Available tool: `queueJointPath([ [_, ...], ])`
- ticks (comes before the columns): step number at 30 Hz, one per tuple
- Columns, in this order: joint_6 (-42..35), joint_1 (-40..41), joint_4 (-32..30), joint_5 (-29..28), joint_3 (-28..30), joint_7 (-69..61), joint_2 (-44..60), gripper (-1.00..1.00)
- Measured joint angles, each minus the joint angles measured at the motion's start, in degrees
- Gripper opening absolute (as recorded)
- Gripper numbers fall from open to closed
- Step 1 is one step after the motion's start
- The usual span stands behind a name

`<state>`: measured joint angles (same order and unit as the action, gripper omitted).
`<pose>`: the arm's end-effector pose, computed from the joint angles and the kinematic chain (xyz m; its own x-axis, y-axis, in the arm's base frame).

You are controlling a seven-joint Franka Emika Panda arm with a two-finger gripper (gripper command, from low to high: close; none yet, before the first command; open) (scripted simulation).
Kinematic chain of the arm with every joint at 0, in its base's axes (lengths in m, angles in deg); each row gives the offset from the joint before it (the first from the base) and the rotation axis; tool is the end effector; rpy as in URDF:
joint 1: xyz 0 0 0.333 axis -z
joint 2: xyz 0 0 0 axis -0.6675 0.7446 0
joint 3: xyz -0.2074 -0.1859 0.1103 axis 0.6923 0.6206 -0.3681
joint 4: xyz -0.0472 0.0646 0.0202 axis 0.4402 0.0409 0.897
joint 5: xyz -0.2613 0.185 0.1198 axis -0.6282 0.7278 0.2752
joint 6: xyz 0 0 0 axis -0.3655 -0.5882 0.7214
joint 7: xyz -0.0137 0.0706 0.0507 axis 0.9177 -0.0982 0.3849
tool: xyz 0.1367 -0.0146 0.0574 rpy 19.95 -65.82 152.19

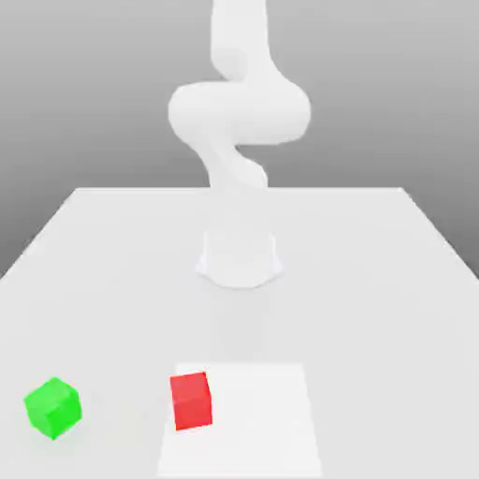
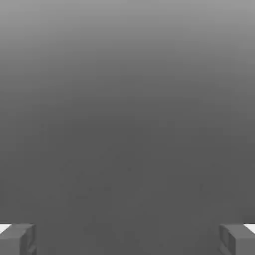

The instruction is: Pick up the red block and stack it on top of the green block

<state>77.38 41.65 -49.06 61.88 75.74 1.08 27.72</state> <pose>0.3677 -0.0073 0.6212 0.5385 -0.6972 0.4733 -0.5284 -0.7169 -0.4548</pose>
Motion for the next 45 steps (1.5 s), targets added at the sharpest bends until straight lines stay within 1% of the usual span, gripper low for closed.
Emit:
queueJointPath([
  [10, 11.4, -0.7, -9.9, -1.1, 4.8, -9.4, 21.1, 0.00],
  [15, 17.0, -0.7, -14.8, -0.4, 6.9, -14.9, 31.5, 0.00],
  [20, 22.6, 0.4, -19.6, 1.5, 7.8, -21.3, 42.0, 0.00],
  [23, 27.3, 1.1, -19.9, 3.9, 6.7, -24.0, 48.3, 0.00],
  [26, 32.5, 2.8, -19.1, 6.3, 4.5, -25.9, 54.5, 0.00],
  [27, 33.9, 3.4, -18.8, 6.9, 3.8, -26.3, 56.2, -1.00],
  [34, 34.0, 3.5, -18.8, 6.8, 3.6, -26.2, 56.4, -1.00],
  [40, 24.8, 3.0, -20.2, 2.3, 5.7, -22.5, 45.8, -1.00],
  [45, 18.9, 9.8, -14.3, 3.2, 10.9, -13.2, 45.9, -1.00],
])
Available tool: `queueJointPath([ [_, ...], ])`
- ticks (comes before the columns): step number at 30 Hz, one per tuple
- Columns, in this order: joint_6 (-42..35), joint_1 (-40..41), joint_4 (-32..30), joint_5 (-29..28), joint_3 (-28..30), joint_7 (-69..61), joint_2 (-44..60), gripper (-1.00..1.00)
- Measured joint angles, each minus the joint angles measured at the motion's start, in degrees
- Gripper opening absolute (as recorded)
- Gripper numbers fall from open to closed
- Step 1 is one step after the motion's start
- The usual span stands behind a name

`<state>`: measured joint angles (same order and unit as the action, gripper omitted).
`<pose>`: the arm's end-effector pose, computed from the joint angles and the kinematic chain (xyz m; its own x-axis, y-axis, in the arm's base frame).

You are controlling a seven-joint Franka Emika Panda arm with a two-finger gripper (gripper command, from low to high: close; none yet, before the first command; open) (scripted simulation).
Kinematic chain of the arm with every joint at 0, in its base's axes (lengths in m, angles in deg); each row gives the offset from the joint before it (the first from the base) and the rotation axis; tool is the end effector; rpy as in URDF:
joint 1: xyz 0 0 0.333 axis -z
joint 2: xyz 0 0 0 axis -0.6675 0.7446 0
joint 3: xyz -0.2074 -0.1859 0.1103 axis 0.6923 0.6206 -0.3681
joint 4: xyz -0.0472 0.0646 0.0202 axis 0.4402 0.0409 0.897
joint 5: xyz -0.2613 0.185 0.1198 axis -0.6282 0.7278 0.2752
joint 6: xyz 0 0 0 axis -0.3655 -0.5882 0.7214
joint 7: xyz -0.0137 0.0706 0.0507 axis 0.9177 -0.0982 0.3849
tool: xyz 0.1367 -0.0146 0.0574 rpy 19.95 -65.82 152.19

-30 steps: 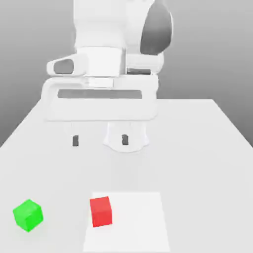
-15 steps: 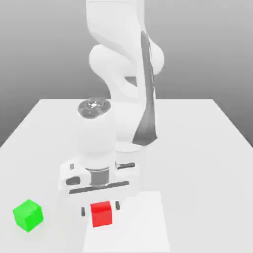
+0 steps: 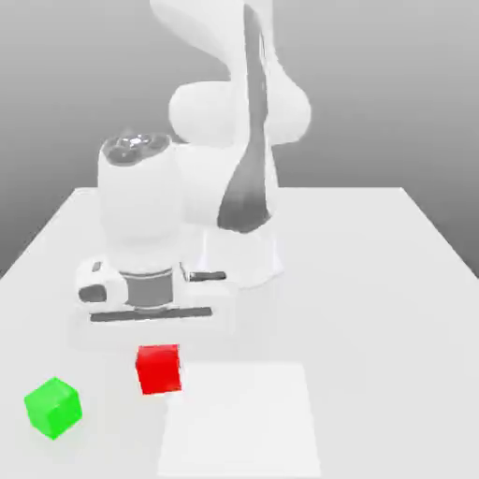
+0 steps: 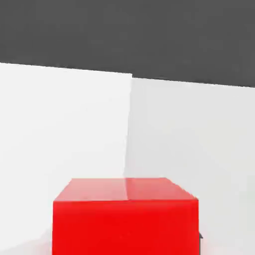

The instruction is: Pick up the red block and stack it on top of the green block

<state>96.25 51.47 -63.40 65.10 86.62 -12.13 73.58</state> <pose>0.3876 -0.1552 0.2143 0.5827 -0.8127 -0.0033 -0.8127 -0.5827 0.0002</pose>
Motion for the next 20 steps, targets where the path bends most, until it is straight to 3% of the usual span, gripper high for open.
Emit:
queueJointPath([
  [4, -3.8, 4.7, 5.4, 1.3, 4.4, 7.8, 1.6, -1.00],
  [8, 1.3, 6.7, 6.9, 5.8, 3.1, 6.4, 8.5, -1.00],
  [9, 3.0, 7.5, 7.0, 6.9, 2.2, 5.7, 10.4, 1.00],
  [16, 3.4, 7.7, 7.0, 7.1, 2.0, 5.6, 10.8, 1.00],
  [20, -2.8, 6.7, 6.6, 2.5, 3.8, 8.9, 4.0, 1.00],
])
